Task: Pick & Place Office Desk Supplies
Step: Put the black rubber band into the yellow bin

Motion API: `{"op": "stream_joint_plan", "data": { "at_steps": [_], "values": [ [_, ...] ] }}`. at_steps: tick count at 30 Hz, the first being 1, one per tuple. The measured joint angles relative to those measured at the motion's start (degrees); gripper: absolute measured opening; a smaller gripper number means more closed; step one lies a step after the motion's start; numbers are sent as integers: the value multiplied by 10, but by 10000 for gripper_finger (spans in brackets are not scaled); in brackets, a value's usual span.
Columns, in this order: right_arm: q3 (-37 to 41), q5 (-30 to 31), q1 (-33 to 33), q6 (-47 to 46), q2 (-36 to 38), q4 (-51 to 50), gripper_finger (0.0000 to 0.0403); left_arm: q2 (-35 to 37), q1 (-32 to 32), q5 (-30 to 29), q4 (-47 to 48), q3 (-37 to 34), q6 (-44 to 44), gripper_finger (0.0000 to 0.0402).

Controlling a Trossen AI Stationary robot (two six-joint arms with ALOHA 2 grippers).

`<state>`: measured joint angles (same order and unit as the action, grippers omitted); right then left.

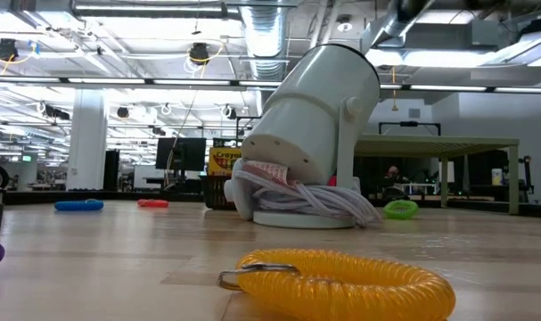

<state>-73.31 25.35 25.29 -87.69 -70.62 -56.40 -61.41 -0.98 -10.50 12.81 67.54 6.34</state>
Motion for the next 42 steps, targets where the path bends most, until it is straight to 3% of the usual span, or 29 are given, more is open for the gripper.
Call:
{"op": "stream_joint_plan", "data": {
  "at_steps": [6, 10, 20, 24, 34, 42],
  "values": [
    [58, 0, 175, -252, -1, -8, 0, 33, -29, -12, 18, -1, -1, 168],
    [120, -5, 276, -394, -23, 70, 0, 36, -40, -13, 16, -16, 0, 169],
    [135, -190, 331, -412, -148, 140, 0, 9, -39, 6, -11, -38, 34, 169],
    [135, -227, 350, -413, -177, 167, 0, 5, -39, 8, -30, -47, 46, 169],
    [135, -283, 354, -402, -183, 123, 4, 5, -39, 8, -78, -66, 58, 159],
    [135, -310, 355, -386, -182, 96, 78, 5, -39, -3, -83, -66, 59, 152]
  ]
}}
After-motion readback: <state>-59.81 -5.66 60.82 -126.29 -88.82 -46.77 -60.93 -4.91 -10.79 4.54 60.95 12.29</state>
